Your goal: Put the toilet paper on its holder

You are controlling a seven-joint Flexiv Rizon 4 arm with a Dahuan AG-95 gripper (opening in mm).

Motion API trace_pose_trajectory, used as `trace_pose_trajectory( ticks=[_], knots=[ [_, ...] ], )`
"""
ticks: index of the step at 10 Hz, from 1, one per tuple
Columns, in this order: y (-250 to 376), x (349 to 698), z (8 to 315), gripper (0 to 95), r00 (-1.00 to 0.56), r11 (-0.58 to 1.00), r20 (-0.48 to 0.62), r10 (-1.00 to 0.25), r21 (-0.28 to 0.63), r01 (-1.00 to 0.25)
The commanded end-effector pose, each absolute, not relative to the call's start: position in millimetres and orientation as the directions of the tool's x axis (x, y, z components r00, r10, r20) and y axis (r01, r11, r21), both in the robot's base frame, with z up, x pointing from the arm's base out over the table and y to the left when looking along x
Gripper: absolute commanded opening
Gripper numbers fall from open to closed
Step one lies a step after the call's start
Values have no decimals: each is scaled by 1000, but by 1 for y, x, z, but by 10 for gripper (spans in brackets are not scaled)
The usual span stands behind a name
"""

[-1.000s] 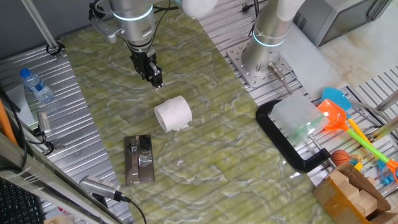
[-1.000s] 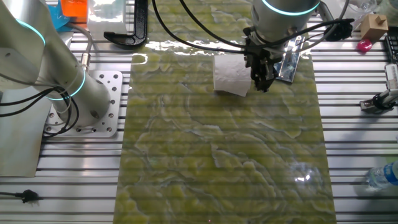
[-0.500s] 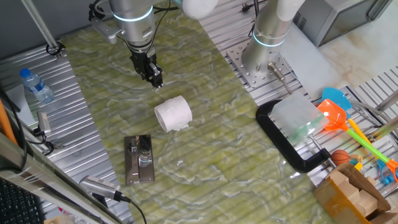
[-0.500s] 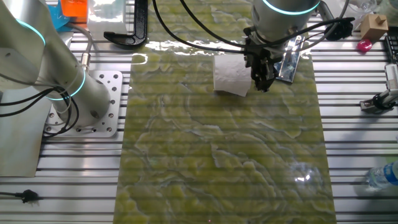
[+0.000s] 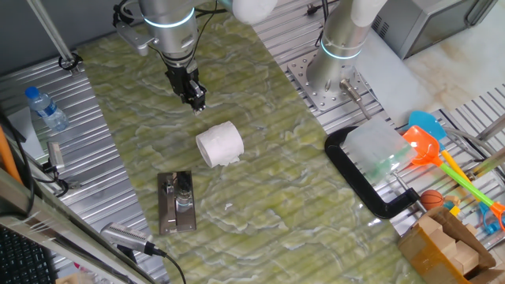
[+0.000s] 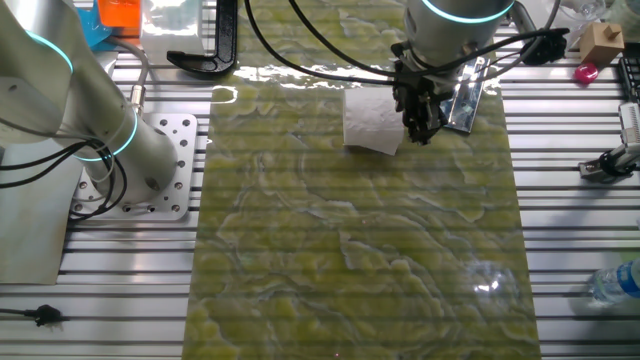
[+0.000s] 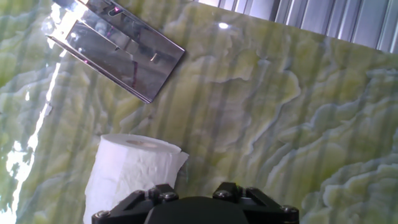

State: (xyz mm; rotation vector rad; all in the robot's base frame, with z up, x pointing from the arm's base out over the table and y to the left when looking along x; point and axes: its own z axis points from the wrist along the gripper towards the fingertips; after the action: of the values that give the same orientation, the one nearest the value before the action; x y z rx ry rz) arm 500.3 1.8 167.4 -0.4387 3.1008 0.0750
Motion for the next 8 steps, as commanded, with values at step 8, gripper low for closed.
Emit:
trace_pose_trajectory(
  ticks=[8],
  knots=[
    [3, 501, 165, 0, -966, 965, -17, -257, 53, -257]
  ],
)
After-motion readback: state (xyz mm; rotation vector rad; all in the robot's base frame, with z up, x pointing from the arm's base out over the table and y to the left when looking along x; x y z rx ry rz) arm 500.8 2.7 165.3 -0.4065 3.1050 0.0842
